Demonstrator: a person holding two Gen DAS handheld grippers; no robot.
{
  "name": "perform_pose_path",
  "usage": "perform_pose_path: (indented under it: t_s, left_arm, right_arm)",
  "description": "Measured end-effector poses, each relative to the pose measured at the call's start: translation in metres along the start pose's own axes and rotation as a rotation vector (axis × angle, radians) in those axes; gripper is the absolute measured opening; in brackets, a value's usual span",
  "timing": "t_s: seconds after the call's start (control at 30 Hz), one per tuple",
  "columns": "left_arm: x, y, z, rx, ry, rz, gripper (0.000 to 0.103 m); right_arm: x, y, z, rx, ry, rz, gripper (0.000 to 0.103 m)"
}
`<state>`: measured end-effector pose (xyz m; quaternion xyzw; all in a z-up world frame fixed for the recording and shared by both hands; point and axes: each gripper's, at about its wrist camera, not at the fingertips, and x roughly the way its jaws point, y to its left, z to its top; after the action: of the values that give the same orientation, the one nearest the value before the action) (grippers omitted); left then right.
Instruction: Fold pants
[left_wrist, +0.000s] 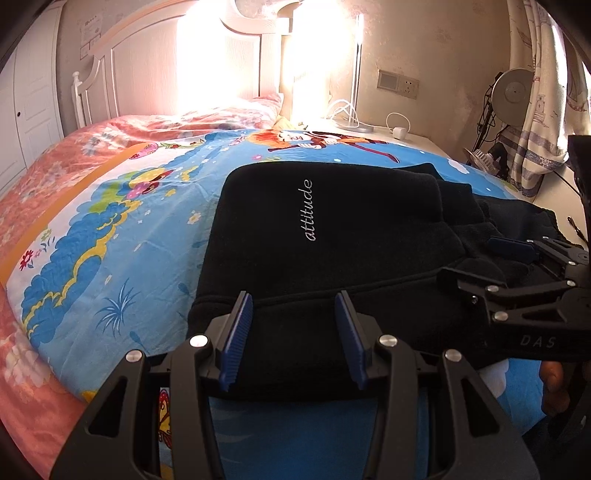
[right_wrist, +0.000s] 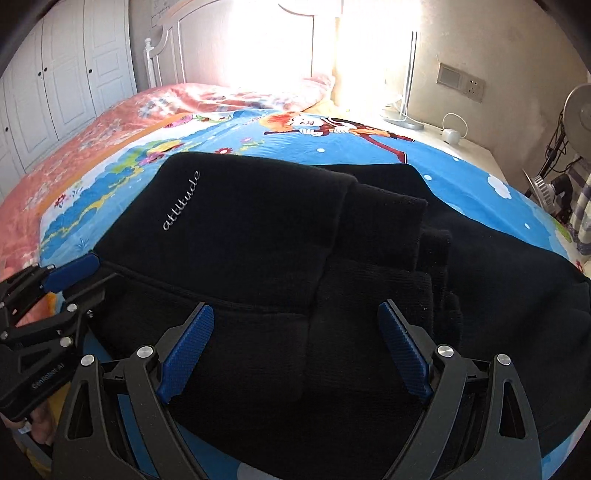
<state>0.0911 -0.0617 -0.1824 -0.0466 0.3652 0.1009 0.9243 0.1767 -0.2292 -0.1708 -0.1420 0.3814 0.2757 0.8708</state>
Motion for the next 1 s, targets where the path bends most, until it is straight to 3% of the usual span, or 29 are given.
perform_pose_path:
  t_s: [0.13, 0.23, 0.43, 0.53, 0.6, 0.7, 0.83, 1.0]
  left_arm:
    - [-0.014, 0.003, -0.014, 0.035, -0.006, -0.012, 0.047]
    - [-0.027, 0.011, -0.024, 0.000, -0.013, -0.016, 0.052]
    - [-0.039, 0.057, -0.028, -0.219, -0.040, -0.049, 0.056]
    - [-0.036, 0.076, -0.024, -0.334, -0.057, -0.136, 0.057]
    - [-0.030, 0.083, -0.021, -0.401, -0.064, -0.208, 0.065]
    - [-0.017, 0.085, -0.020, -0.422, -0.049, -0.228, 0.065]
    - [0.002, 0.083, -0.029, -0.457, 0.001, -0.282, 0.064]
    - [0.006, 0.086, -0.035, -0.483, -0.004, -0.316, 0.064]
  right_arm:
    - [0.000, 0.004, -0.002, -0.013, 0.010, -0.014, 0.088]
    - [0.000, 0.007, -0.004, -0.014, 0.008, -0.039, 0.088]
    - [-0.001, 0.007, -0.003, -0.016, 0.012, -0.047, 0.088]
    - [-0.001, 0.006, -0.002, -0.012, 0.021, -0.041, 0.088]
    - [-0.001, 0.006, -0.001, -0.014, 0.033, -0.037, 0.088]
    - [-0.004, 0.002, 0.006, -0.014, 0.062, -0.006, 0.087]
    - [-0.011, -0.005, 0.035, 0.016, 0.056, 0.095, 0.077]
    - [0.013, -0.003, 0.092, -0.037, 0.060, 0.192, 0.056]
